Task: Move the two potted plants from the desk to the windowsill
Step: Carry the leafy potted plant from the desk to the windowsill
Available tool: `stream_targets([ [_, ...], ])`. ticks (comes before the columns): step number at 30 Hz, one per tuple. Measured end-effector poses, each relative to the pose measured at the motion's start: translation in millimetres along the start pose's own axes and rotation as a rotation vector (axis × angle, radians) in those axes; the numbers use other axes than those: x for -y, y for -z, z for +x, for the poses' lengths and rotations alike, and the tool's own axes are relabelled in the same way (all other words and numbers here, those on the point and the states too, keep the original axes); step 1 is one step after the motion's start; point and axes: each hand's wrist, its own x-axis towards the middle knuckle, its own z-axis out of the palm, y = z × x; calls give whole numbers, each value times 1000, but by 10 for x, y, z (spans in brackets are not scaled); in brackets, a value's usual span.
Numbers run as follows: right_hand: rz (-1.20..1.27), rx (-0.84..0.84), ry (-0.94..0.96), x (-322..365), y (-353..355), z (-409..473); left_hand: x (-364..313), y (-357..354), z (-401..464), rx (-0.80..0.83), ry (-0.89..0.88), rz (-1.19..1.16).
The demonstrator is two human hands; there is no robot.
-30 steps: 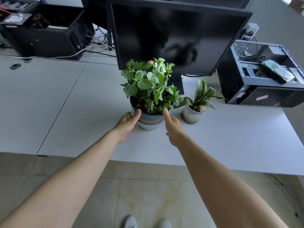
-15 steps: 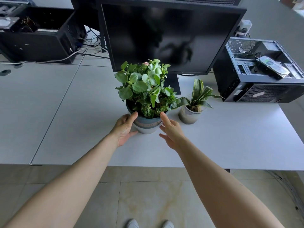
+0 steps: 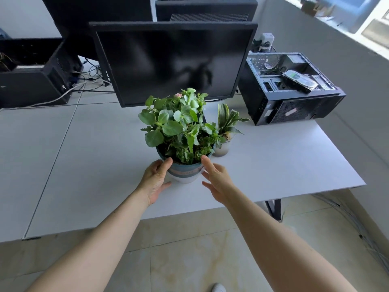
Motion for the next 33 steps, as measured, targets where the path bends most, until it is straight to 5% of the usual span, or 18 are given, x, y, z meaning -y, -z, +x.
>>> stream_targets([
  [12,209,-308,109,55,1286,-893,207,-1398,-352,330,54,183],
  [33,435,-879,261,349,5473,-3022,1712,-5921,-1807,944,179,494],
])
